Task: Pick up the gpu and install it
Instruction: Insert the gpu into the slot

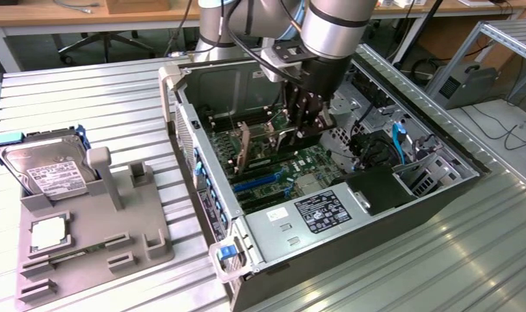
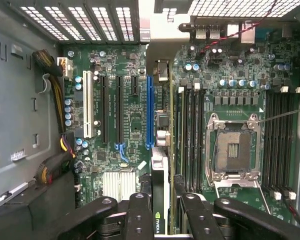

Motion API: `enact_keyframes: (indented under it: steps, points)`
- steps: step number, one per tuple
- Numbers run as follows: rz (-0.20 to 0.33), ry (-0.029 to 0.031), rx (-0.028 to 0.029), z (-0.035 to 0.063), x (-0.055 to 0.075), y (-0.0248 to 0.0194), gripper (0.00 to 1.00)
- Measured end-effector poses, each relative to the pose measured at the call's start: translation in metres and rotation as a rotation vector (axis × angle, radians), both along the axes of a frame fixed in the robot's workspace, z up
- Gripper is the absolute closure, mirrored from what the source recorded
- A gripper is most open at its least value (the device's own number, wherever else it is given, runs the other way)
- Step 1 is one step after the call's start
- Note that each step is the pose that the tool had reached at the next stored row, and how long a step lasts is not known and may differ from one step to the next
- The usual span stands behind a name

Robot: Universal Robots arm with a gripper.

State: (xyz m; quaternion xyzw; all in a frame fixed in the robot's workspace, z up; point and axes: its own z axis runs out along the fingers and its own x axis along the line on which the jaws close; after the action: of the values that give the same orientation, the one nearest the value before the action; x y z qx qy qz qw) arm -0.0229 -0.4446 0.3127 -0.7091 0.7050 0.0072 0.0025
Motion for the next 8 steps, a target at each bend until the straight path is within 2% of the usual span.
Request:
enact_keyframes:
  steps: [8]
  points:
    - [0.0,-0.0028,0.0002,-0.0005,-0.0042,0.0,0.73]
